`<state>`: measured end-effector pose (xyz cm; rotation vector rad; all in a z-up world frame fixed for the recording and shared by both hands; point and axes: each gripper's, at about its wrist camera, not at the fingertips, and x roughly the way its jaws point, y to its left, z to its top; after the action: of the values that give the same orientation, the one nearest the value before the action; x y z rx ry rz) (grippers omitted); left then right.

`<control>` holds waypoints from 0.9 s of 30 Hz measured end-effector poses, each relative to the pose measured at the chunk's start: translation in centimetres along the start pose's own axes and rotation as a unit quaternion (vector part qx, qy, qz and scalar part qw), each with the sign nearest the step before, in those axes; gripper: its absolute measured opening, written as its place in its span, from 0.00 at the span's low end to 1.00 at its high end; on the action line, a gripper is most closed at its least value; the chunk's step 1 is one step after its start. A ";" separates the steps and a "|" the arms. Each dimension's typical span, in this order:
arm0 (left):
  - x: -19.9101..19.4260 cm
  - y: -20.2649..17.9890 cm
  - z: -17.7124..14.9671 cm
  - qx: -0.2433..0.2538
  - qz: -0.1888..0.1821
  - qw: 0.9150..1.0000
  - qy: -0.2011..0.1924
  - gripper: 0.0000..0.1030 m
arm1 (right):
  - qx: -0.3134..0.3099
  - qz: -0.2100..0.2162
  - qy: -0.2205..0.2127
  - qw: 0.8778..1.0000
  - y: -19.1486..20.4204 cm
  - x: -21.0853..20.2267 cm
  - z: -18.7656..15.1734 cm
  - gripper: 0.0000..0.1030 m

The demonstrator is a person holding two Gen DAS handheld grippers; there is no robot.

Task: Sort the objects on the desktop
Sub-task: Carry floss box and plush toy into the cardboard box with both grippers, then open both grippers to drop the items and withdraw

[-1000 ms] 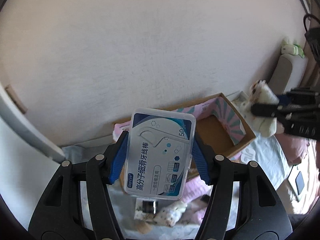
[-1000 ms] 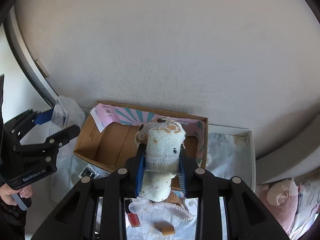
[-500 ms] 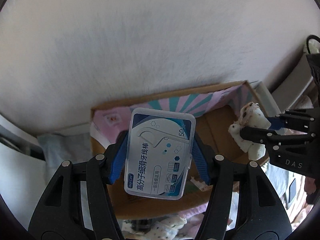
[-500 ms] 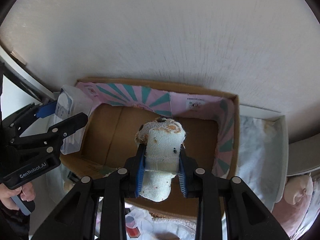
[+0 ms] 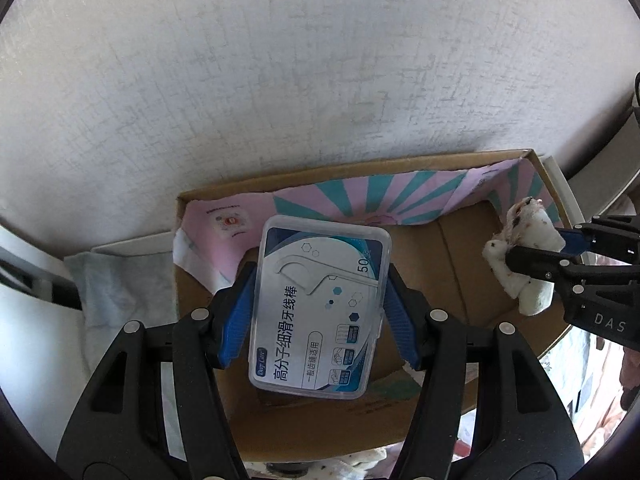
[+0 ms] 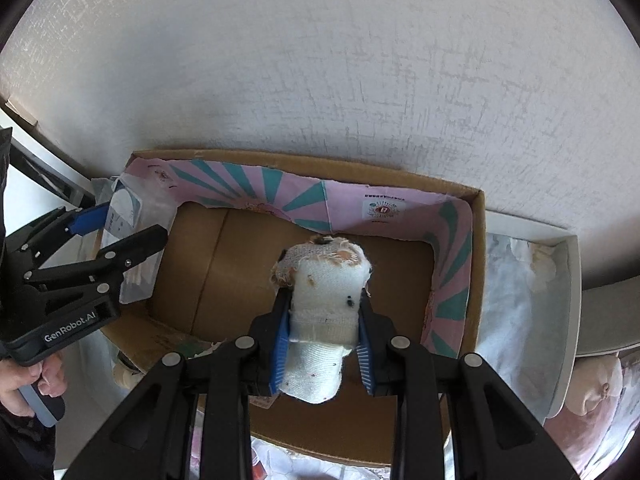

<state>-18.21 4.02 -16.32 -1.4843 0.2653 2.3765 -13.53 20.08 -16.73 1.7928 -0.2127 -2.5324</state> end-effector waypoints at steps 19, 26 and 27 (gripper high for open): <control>-3.1 1.6 0.1 0.006 0.059 0.998 -0.021 1.00 | -0.015 -0.013 -0.040 0.999 0.9 -3.5 0.3 0.79; -6.6 2.6 -0.3 0.000 0.047 0.998 -0.048 1.00 | 0.007 -0.027 -0.054 0.998 0.7 -6.2 -0.6 0.79; -7.4 2.7 -0.3 -0.001 0.044 0.998 -0.053 1.00 | 0.013 -0.022 -0.061 0.998 0.7 -6.6 -0.8 0.79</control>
<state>-15.95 0.09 -9.89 -1.3694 0.3080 2.5165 -10.64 20.03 -10.70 1.6701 -0.2125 -2.6851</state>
